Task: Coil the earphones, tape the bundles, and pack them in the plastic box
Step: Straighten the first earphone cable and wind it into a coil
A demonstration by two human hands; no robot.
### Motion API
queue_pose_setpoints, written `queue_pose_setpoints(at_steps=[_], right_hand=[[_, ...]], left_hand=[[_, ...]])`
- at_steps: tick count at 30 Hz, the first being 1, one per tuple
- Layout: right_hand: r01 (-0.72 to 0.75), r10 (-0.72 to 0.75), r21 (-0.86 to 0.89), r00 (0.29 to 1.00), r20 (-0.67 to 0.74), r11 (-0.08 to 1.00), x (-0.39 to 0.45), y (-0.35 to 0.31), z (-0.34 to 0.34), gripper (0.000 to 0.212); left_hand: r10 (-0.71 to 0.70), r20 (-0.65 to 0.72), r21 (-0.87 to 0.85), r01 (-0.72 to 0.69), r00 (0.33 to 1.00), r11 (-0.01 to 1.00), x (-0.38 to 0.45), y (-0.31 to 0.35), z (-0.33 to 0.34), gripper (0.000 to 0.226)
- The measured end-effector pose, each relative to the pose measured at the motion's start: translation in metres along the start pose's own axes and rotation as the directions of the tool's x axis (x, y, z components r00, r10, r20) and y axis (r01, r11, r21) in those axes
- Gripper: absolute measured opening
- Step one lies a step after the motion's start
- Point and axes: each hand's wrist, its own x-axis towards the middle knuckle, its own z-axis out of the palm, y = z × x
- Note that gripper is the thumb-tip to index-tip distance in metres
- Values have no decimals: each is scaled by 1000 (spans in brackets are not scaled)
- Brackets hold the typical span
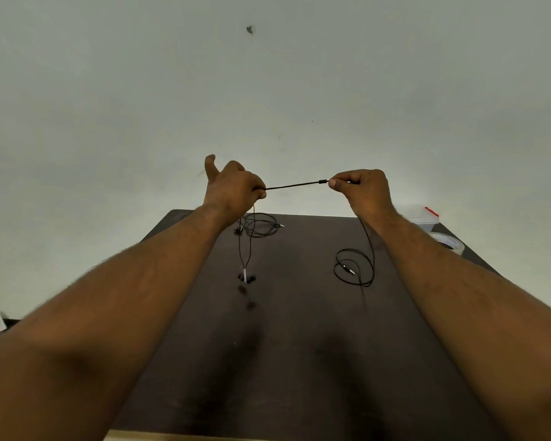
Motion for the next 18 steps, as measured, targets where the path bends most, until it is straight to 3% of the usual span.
queue_pose_setpoints(at_steps=[6,11,13,15,16,18], right_hand=[[-16,16,-34,1000,-2,999,0,-1,-8,14],[-63,60,-89,998,-34,994,-3,5,-10,18],[-37,36,-333,999,-10,942,-5,11,-12,34],[77,-87,-634,996,15,770,-11,12,-10,54],[142,-167,-676,986,28,723,-14,9,-5,57],[219,-241,-589,970,43,778,-20,-2,12,53]], left_hand=[[21,29,-5,-20,999,1000,4,1,-3,22],[-21,59,-126,28,998,992,13,11,-7,17],[-30,78,-178,43,997,983,18,17,-9,14],[-21,82,-202,38,996,979,22,22,-10,11],[-9,86,-201,26,996,979,24,25,-10,10],[26,94,-195,-8,995,981,26,30,-9,10]])
